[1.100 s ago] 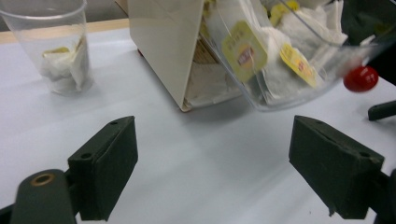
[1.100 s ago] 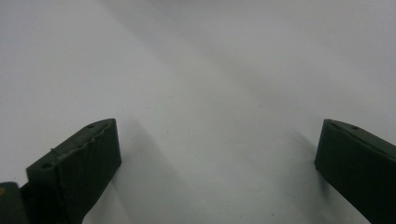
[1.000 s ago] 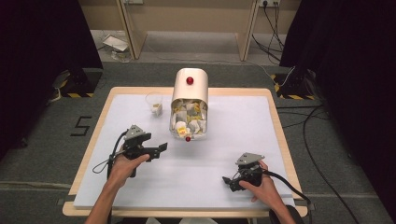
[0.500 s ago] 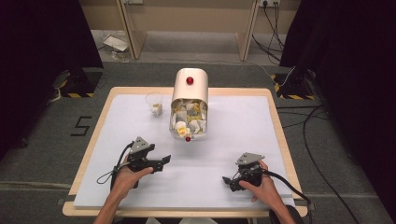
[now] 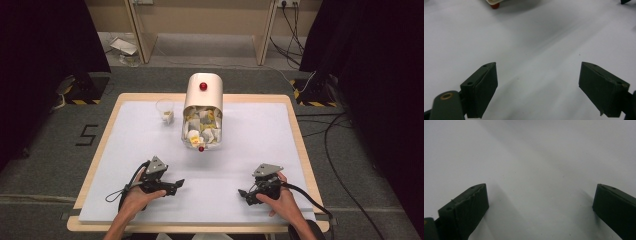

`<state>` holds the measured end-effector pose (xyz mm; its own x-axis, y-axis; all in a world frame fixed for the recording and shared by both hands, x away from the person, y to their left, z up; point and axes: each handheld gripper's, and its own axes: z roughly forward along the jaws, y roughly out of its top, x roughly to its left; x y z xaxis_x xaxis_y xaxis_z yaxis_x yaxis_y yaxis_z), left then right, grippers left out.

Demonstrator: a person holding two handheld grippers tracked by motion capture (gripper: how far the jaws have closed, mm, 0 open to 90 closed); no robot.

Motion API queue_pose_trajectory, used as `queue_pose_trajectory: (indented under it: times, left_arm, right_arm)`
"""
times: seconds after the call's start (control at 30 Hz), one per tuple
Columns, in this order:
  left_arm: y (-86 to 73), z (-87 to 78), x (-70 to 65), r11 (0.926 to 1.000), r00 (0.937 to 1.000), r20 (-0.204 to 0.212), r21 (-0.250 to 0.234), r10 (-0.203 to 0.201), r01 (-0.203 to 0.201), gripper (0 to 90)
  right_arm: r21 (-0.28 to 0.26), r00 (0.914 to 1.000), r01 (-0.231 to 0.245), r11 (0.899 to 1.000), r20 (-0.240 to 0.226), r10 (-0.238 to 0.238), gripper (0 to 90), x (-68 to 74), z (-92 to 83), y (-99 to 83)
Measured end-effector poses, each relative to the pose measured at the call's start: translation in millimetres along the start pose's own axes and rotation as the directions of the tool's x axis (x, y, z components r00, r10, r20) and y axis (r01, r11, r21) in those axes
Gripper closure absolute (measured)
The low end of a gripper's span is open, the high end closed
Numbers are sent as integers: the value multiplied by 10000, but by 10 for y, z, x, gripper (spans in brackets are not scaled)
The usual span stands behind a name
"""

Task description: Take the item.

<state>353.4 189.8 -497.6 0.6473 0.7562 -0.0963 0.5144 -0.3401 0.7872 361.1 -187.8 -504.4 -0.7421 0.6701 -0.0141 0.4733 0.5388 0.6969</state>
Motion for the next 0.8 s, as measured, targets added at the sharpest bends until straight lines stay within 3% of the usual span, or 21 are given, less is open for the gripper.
queue_pose_trajectory:
  times: [0.2,0.33,0.5,0.8]
  left_arm:
    - [-91,33,-41,9992,9999,158,402,57,-63,147]
    - [-120,24,-62,9990,9997,57,388,223,-226,146]
    - [-129,40,-136,9954,9959,-408,557,806,-782,138]
    - [-134,40,-127,9958,9964,-369,547,761,-741,138]
  right_arm:
    - [-3,10000,14,10000,-1,-14,8,-1,0,0]
    - [-4,10000,13,10000,0,-13,8,-1,0,0]
    - [-4,10000,15,10000,1,-15,8,-1,0,-1]
    - [-6,10000,15,10000,-1,-15,8,-1,0,-1]
